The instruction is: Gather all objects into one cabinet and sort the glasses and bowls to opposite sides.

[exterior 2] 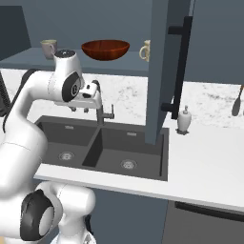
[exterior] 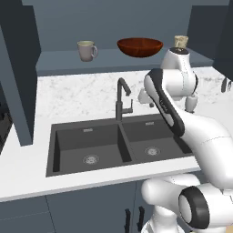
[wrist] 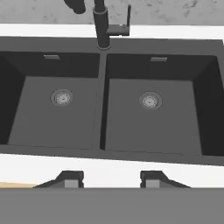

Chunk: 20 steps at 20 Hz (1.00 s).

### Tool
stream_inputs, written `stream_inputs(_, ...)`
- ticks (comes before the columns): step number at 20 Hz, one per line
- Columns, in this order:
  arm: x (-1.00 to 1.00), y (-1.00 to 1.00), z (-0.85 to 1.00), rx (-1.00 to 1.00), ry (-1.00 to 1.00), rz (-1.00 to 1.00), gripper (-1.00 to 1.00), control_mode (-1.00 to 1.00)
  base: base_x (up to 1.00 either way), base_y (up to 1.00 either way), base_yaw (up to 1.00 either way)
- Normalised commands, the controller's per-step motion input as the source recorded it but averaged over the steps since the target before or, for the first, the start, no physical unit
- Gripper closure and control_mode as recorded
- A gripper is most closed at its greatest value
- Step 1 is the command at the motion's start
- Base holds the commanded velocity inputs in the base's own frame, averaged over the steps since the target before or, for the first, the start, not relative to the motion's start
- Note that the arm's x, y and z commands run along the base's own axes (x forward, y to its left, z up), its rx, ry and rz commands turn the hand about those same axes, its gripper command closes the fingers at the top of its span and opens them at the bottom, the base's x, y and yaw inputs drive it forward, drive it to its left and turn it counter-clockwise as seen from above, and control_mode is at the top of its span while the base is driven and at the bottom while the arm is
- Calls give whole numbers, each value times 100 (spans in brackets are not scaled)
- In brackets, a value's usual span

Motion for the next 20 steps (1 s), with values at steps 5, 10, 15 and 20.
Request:
stream_inputs(5,-41,-4,2,14,-25,0,-100,-100,0,0,0)
stream_inputs(10,-100,-4,46,9,-58,0,-100,-100,0,0,0)
stream_inputs(15,-100,-7,88,-6,-38,0,-100,-100,0,0,0)
stream_inputs(20,-99,-41,100,-19,-12,0,-100,-100,0,0,0)
